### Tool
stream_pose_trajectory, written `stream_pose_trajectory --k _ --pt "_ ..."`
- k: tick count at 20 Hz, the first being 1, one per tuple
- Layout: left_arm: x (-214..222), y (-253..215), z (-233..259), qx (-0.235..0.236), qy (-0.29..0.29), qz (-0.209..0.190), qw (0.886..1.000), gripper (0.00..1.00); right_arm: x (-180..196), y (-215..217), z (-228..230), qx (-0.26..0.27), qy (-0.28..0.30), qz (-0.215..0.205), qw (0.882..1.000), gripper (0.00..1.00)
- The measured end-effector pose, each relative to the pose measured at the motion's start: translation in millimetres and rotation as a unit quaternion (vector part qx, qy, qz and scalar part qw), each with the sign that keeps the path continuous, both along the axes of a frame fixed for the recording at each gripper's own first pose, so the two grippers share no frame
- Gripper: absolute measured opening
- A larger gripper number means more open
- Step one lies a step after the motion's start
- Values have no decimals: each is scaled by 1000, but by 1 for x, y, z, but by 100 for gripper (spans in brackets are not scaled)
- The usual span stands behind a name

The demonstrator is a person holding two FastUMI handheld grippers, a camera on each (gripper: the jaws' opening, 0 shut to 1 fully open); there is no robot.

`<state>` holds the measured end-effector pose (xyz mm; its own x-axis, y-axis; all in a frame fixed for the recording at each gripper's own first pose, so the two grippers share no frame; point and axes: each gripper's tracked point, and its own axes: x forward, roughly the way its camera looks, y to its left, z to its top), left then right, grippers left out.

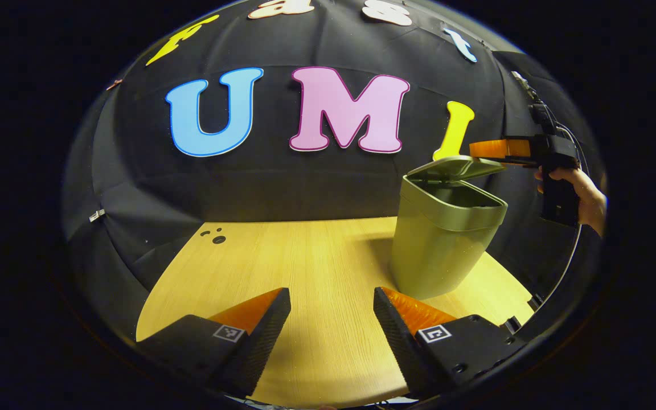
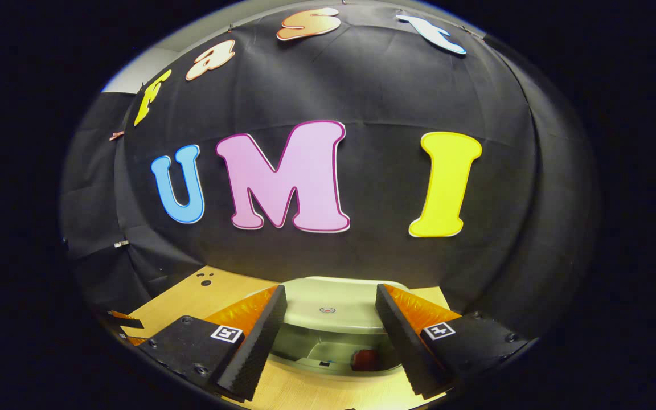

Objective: Press the lid of the desktop garbage bin to open it, pick up the crumpled paper on the desktop and throw it into the bin, then pick up the pop can on the desktop and drop it into the bin, and finally close the garbage bin lid.

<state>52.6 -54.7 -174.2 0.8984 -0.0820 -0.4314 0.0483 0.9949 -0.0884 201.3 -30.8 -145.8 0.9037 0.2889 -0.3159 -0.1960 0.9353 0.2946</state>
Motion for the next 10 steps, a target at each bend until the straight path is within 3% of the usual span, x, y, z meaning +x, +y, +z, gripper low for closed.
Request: stream_pose_trajectory --k 5,7,8,10 --pt "0 2 0 -1 -2 -8 1000 95 -11 1 -26 10 42 3 999 98" --pt "-1 3 0 0 -3 -11 1000 95 -16 -2 -38 -13 47 0 999 95" --pt "0 4 0 1 -3 -11 1000 95 -19 -3 -45 -30 51 2 998 99" --pt "0 6 -2 0 -2 -12 1000 95 -27 4 -57 -49 69 24 996 96"
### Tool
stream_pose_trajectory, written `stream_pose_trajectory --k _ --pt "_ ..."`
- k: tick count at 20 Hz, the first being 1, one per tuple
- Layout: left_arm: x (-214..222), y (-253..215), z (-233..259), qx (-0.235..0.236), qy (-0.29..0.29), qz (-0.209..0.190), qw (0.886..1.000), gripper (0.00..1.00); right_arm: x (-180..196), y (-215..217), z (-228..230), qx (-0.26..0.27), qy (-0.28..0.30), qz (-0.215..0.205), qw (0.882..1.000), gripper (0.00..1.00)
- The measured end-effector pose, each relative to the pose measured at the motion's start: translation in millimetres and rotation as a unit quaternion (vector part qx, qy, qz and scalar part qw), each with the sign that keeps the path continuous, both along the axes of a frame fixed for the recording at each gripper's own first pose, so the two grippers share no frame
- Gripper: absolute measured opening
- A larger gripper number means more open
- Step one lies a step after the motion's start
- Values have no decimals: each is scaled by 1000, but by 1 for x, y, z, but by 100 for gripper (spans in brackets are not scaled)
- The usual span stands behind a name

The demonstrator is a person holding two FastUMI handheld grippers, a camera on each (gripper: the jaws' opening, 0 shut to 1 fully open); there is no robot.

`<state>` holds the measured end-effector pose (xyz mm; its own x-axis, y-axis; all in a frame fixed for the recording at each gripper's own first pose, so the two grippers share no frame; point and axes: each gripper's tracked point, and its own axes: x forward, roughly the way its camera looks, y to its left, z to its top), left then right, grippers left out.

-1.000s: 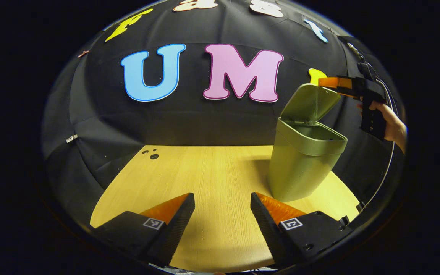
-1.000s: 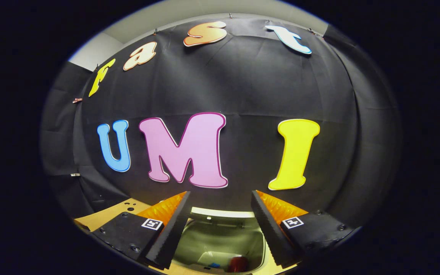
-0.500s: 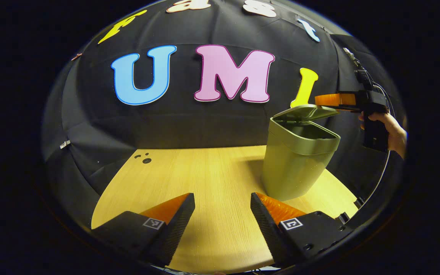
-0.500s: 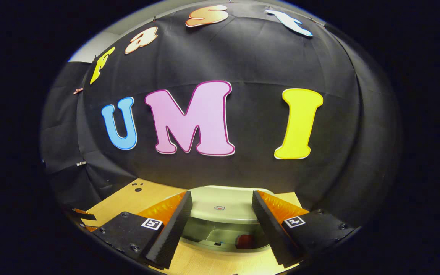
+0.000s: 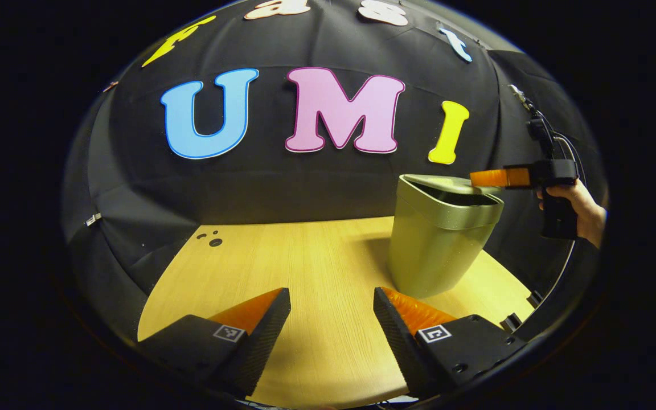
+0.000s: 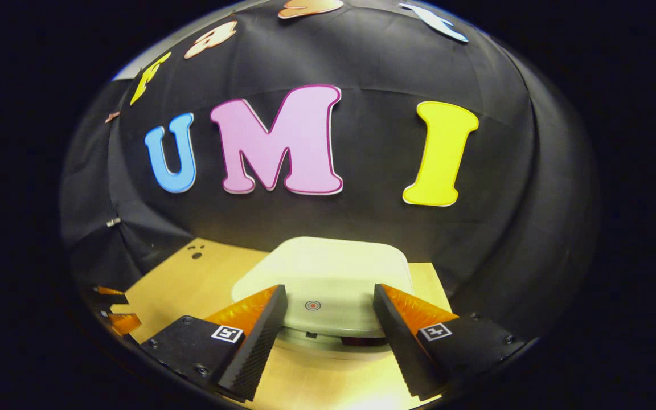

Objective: Press the lid of the desktop garbage bin to open it, pick up the crumpled paper on the desktop and throw it into the bin, then pick up the pop can on the desktop and drop it into the bin, and finally close the garbage bin lid.

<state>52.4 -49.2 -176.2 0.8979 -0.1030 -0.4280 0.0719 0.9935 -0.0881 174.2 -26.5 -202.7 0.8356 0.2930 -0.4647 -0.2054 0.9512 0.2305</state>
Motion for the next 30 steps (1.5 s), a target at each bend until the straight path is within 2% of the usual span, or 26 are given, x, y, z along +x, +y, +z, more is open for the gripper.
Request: stream_pose_trajectory --k 2,9,18,20,23,30 --pt "-1 0 -1 -2 1 -1 1000 95 -6 10 -12 11 32 18 999 96" --pt "-4 6 -4 -3 1 1 1000 95 -2 7 -13 32 16 -2 999 97" --pt "-10 12 4 -10 -12 -4 1000 95 -5 12 -10 23 20 24 999 97" --pt "-13 11 7 -10 -18 -10 1000 95 -3 4 -6 9 16 9 1000 96" --pt "-16 12 11 -11 -25 -17 999 95 -10 4 2 17 14 -7 1000 96" --pt "-26 20 18 -21 -38 -31 999 94 -53 13 23 39 0 -34 999 96"
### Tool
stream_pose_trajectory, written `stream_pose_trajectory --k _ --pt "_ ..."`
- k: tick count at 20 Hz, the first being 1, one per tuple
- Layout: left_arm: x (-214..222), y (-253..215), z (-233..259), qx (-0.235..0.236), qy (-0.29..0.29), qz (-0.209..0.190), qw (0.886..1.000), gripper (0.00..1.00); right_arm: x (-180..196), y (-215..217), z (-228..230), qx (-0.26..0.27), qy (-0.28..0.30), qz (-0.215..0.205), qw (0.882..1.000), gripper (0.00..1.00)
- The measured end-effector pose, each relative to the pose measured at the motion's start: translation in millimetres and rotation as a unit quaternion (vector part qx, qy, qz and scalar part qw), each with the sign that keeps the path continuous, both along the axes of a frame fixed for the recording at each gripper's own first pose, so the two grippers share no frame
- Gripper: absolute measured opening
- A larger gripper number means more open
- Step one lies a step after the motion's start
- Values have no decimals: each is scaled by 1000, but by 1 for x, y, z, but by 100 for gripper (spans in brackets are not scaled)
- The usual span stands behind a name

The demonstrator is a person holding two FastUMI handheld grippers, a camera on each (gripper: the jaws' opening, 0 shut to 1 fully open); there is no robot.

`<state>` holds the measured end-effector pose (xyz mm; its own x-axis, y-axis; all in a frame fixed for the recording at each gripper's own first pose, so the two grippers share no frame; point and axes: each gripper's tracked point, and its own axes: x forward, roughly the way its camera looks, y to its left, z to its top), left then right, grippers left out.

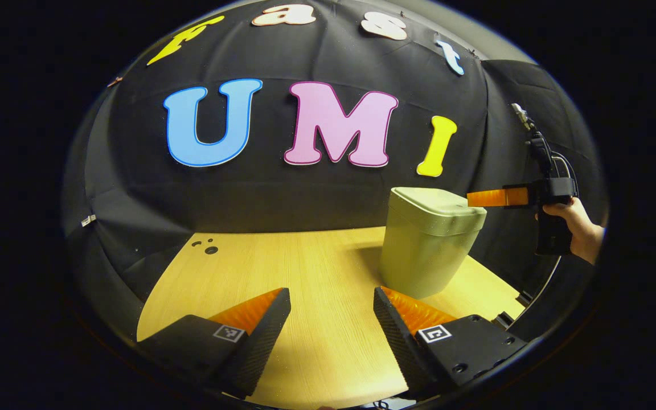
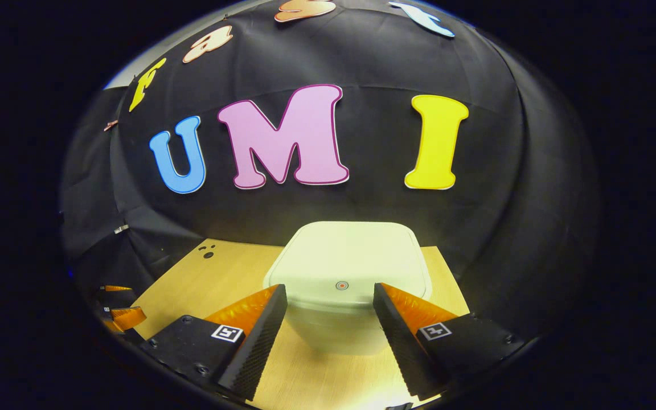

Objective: Press the lid of the desktop garbage bin to open it, pick up the crumpled paper on the desktop and throw it into the bin, then pick up the pop can on the desktop and drop it into the bin, and finally close the garbage bin lid.

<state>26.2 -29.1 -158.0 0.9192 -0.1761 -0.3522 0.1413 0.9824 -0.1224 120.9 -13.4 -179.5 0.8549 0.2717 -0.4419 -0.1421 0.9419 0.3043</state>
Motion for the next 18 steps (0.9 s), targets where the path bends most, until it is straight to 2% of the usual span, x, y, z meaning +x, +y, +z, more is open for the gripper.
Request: stream_pose_trajectory --k 5,8,18 --pt "-6 9 4 -8 -4 0 1000 95 -40 14 12 29 -6 -11 1000 96" --pt "-6 10 5 -13 -7 -1 1000 95 -60 23 11 27 -6 -15 1000 96" --pt "-12 12 5 -10 -5 6 1000 95 -104 44 9 34 -8 9 999 98"
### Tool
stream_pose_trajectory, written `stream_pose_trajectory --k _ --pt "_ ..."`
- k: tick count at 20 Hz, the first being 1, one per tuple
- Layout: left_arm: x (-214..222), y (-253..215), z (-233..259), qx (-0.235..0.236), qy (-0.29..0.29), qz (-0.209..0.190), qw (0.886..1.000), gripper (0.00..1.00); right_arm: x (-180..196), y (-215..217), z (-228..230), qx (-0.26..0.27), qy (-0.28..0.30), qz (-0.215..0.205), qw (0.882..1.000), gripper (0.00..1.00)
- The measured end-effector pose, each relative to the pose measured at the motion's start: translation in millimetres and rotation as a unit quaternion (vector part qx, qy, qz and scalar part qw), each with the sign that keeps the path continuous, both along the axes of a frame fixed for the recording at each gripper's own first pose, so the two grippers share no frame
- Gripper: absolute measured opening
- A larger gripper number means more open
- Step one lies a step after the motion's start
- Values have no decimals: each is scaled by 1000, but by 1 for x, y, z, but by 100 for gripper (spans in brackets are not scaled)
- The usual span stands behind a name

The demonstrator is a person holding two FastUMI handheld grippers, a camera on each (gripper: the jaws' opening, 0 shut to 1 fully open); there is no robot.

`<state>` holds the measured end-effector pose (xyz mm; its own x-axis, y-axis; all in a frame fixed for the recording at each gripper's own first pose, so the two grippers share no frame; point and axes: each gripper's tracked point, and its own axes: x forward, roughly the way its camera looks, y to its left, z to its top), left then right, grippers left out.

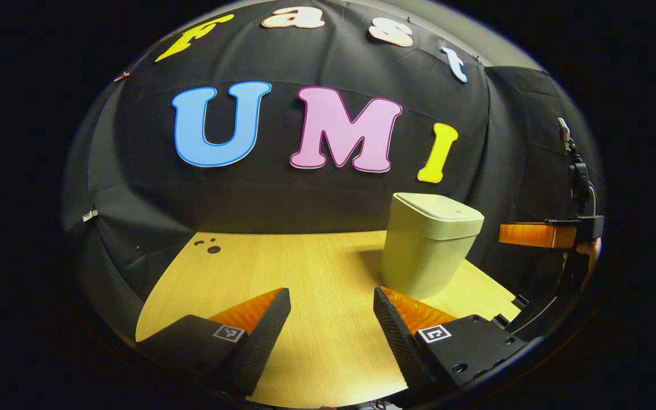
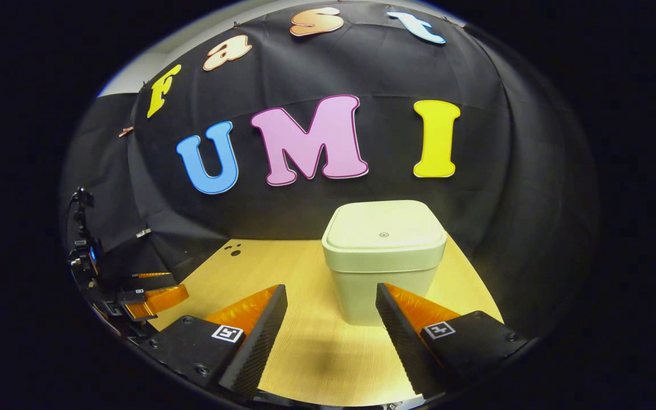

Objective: Press the lid of the desktop garbage bin to open it, pick up the crumpled paper on the desktop and throw it into the bin, then pick up the pop can on the desktop and drop it into the bin, and finally close the garbage bin lid.

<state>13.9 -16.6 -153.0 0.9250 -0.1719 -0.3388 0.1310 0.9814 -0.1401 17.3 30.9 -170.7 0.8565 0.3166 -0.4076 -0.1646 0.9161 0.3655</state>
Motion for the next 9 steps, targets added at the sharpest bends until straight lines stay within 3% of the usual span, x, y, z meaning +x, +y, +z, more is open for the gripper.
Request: stream_pose_trajectory --k 9 --pt "-4 0 -3 -3 5 7 1000 95 -5 2 -1 0 5 13 1000 98"
